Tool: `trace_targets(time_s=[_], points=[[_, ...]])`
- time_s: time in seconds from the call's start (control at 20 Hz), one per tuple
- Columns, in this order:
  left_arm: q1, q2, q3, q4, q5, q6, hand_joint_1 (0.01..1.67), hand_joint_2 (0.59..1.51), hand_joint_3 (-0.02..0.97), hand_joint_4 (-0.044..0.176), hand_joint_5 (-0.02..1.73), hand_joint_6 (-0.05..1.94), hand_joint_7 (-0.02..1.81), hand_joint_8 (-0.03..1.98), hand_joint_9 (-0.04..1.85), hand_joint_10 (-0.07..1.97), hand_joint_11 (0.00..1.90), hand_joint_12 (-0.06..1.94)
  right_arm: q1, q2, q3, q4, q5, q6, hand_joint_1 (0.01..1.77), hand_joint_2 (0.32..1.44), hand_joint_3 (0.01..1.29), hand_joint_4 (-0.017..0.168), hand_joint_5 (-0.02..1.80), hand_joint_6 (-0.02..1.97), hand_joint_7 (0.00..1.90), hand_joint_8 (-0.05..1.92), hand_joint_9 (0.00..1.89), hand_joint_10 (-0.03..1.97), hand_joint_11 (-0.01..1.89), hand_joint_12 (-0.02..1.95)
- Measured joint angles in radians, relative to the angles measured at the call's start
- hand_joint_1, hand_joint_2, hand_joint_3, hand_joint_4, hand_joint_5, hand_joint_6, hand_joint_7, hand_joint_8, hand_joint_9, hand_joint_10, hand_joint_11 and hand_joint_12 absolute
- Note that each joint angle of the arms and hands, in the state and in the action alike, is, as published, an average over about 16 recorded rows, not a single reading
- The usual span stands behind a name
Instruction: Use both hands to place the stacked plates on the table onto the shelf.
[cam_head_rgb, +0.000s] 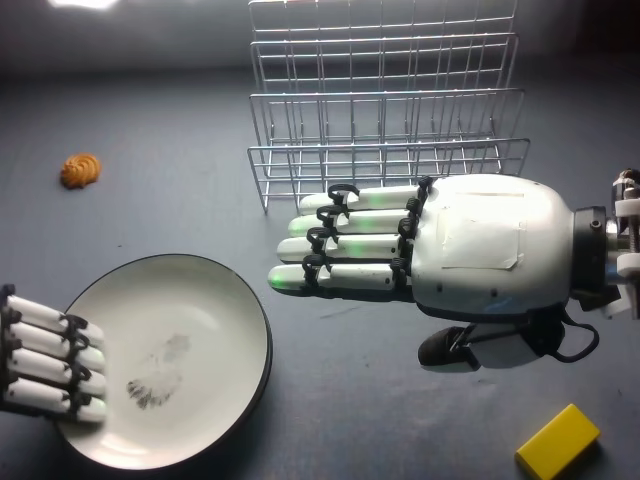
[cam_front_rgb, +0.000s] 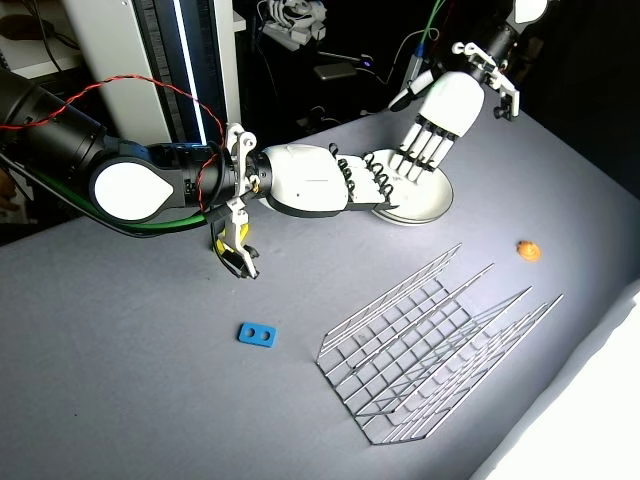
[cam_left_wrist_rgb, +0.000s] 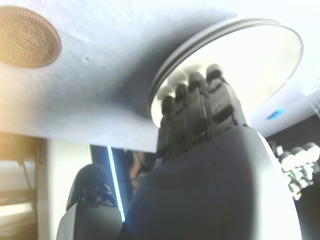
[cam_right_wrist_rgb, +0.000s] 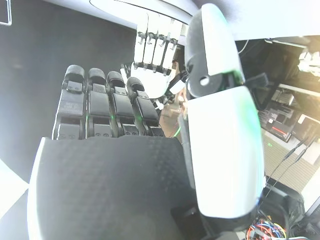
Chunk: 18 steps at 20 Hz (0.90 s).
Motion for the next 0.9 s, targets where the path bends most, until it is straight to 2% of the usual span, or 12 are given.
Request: trace_targets(time_s=[0.35, 0.9], points=[[0.009, -0.006, -0.014, -0.046, 0.037, 0.0, 0.01, 1.126, 0.004, -0.001, 0.17, -0.02, 0.15, -0.01, 0.14, 0.0, 0.1, 0.0, 0.0, 0.0, 0.001, 0.0, 0.013, -0.018, 1.12, 1.02, 0.02, 0.002, 0.02, 0.01, 0.02, -0.01, 0.02, 0.01, 0.02, 0.0], [0.011, -0.036, -0.124, -0.212, 0.165, -0.001, 0.01, 1.129, 0.004, -0.007, 0.18, -0.02, 0.15, -0.01, 0.15, 0.0, 0.1, 0.0, 0.013, -0.036, 0.01, 0.052, 0.018, -0.13, 1.11, 1.02, 0.02, 0.005, 0.02, 0.01, 0.02, -0.01, 0.02, 0.01, 0.02, 0.0]])
